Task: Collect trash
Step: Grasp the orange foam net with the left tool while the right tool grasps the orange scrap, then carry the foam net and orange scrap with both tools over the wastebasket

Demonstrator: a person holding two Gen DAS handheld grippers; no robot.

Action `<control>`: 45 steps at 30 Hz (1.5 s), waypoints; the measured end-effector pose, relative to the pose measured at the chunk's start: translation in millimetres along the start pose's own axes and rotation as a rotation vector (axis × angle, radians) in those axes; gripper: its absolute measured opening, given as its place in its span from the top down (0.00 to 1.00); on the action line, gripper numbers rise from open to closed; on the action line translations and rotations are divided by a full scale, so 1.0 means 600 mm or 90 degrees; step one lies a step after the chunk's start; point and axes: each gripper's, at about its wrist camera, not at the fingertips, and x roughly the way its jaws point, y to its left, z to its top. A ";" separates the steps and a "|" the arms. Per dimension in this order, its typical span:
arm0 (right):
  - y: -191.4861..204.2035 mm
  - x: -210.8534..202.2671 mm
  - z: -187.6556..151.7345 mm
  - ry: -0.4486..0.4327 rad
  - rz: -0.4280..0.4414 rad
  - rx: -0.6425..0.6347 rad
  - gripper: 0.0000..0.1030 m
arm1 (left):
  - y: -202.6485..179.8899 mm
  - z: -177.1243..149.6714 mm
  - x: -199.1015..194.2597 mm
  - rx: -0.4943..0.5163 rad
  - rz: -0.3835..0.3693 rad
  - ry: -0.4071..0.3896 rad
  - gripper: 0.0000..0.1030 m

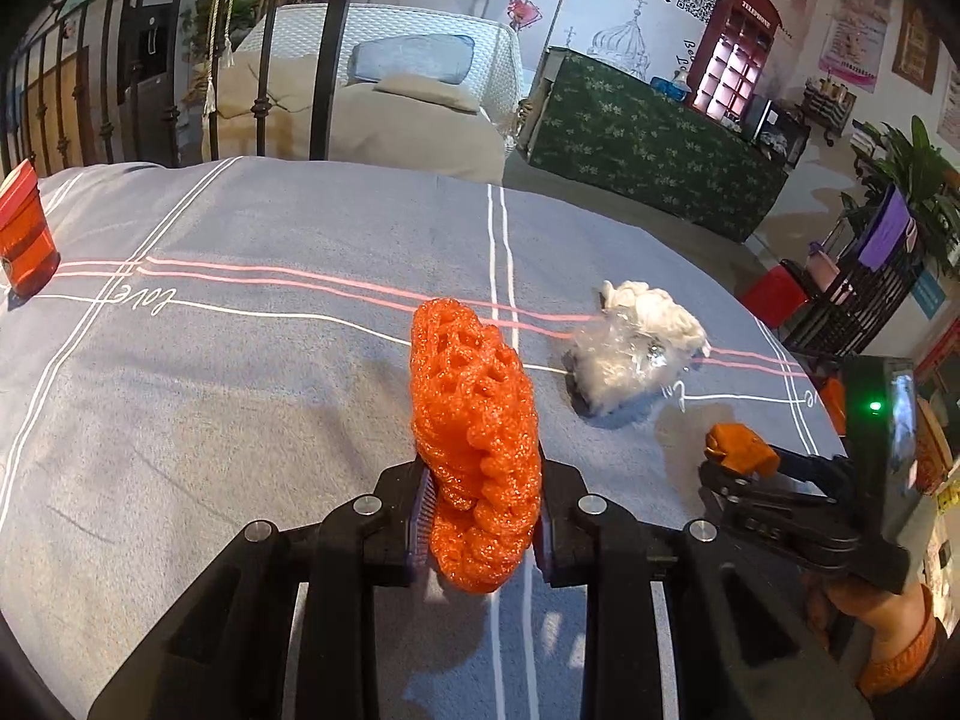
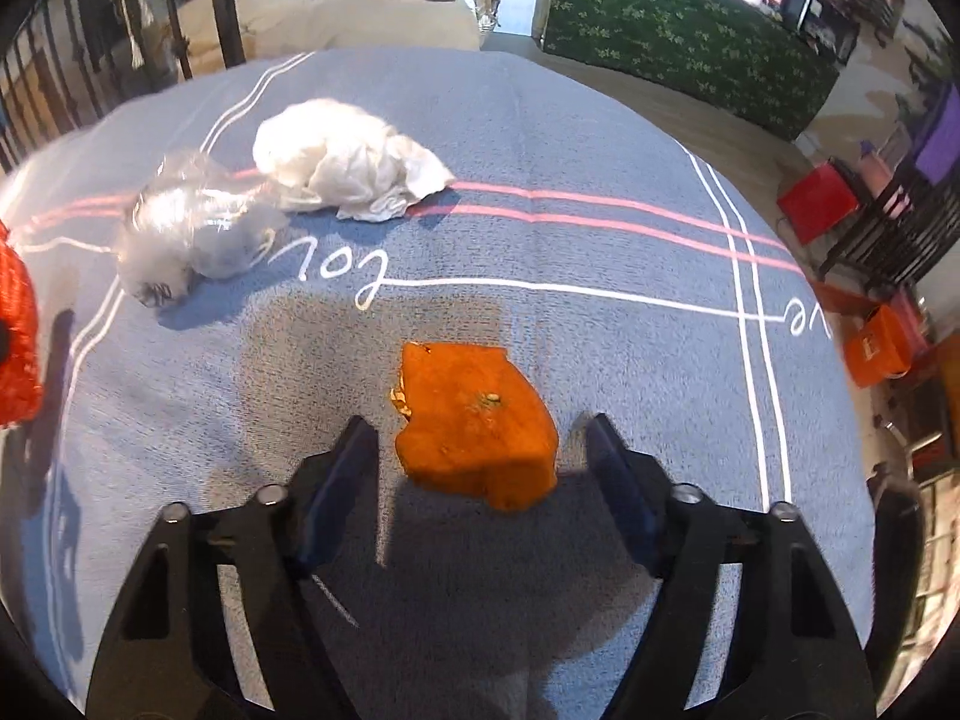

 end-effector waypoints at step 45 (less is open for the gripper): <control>-0.199 -0.238 -0.283 -0.144 0.030 0.208 0.56 | -0.253 -0.132 -0.065 0.170 -0.182 0.046 0.74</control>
